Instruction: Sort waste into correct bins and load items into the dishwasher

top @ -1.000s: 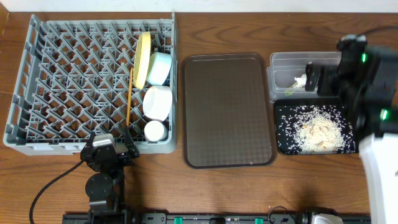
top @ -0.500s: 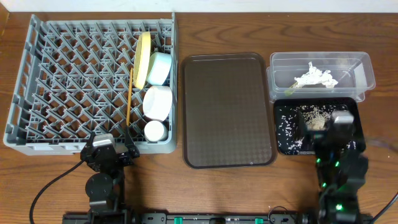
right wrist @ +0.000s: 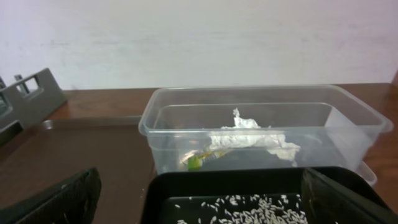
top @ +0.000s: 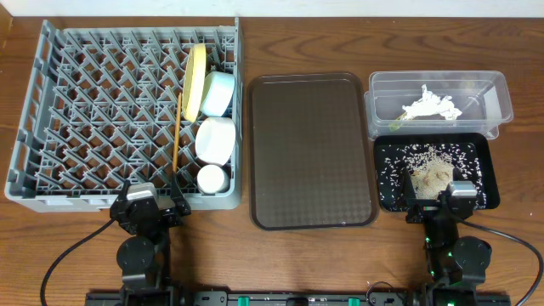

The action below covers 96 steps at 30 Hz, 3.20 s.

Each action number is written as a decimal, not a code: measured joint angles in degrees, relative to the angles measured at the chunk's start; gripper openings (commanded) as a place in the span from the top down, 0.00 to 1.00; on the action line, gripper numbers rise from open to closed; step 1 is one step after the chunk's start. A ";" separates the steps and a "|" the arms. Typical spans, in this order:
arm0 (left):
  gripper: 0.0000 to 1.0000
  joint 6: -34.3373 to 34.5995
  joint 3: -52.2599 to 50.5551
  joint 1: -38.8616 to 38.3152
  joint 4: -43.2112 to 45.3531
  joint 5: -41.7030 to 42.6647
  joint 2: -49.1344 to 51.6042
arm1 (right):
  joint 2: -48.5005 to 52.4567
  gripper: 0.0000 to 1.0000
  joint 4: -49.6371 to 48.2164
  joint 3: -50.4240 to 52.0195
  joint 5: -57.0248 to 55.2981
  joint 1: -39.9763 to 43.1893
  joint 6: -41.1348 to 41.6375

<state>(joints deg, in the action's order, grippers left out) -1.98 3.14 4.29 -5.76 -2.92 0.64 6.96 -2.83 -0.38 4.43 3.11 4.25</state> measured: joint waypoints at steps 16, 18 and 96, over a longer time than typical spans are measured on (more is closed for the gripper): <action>0.10 0.00 0.00 0.00 0.02 0.00 0.00 | -6.14 0.01 6.71 0.00 -1.92 -0.48 0.00; 0.10 0.00 0.00 0.00 0.00 0.00 0.00 | -6.14 0.01 6.71 0.00 -1.92 -0.48 0.00; 0.09 0.00 0.00 0.00 0.00 0.00 0.00 | -6.14 0.01 6.71 0.00 -1.95 -0.48 0.00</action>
<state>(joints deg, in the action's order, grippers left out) -1.98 3.14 4.29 -5.76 -2.92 0.64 0.82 3.88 -0.38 2.48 2.63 4.25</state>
